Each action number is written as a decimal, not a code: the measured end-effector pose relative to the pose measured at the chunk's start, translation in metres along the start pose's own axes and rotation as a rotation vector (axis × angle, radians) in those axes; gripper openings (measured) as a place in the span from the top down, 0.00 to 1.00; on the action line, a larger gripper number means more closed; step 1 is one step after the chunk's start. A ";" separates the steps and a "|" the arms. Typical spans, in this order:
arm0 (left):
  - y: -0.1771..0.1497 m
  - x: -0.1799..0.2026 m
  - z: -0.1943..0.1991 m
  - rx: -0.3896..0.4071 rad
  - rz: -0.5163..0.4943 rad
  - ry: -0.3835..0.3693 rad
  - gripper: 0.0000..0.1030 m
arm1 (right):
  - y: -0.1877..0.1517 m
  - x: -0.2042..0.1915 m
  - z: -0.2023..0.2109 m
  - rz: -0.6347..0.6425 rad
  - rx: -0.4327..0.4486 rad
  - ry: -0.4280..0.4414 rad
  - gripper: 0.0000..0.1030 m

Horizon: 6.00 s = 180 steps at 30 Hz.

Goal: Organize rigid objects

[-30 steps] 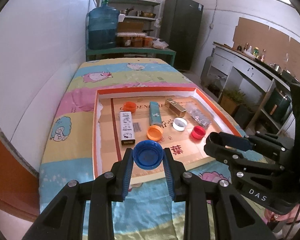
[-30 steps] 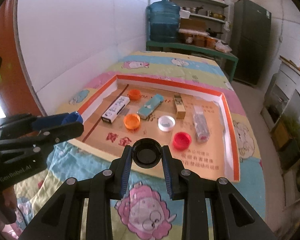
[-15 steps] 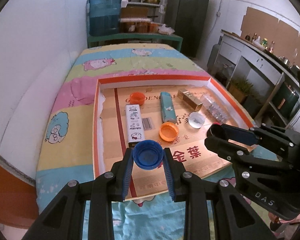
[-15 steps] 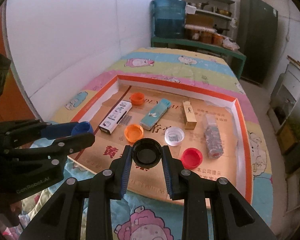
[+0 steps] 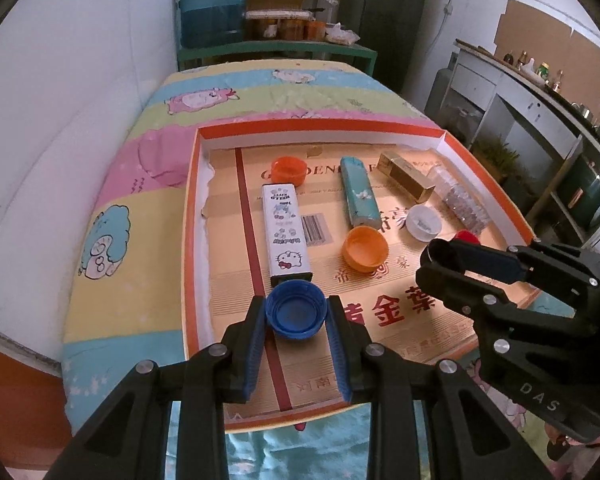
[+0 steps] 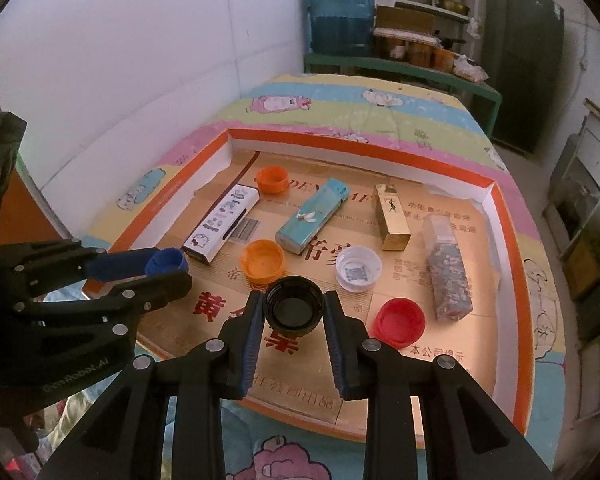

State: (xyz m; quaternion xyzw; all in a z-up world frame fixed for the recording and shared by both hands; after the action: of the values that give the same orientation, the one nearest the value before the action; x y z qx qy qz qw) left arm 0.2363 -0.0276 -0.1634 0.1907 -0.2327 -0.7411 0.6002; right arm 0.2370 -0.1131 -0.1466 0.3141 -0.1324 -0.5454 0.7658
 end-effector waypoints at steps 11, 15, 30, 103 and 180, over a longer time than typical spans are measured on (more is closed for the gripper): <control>-0.001 0.003 -0.006 -0.007 -0.027 0.022 0.71 | -0.002 0.001 -0.009 0.001 -0.021 0.005 0.71; 0.000 0.002 -0.007 -0.005 -0.033 0.024 0.70 | -0.003 0.001 -0.015 0.000 -0.036 0.003 0.70; 0.002 0.003 -0.005 0.007 -0.032 0.016 0.57 | -0.006 0.000 -0.016 0.002 -0.036 0.001 0.63; -0.054 0.010 0.170 0.309 0.107 0.053 0.32 | -0.055 -0.031 0.172 -0.145 0.228 -0.194 0.28; -0.085 0.004 0.232 0.379 0.195 0.204 0.34 | -0.060 -0.081 0.229 -0.059 0.343 -0.251 0.28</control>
State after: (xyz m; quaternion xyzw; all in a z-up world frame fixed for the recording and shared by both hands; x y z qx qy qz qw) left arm 0.0373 0.0103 -0.0220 0.3507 -0.3231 -0.5996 0.6427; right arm 0.0365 -0.1280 0.0028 0.3729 -0.3085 -0.5719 0.6624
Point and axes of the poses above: each gripper's, at about its wrist camera, not at the fingertips, and z roughly against the way its jaws point, x to its right, y to its top, the point moved 6 cm from there along -z, roughly the way its jaws point, and after that the axes turned 6 degrees about y, right-handed, at the moved point
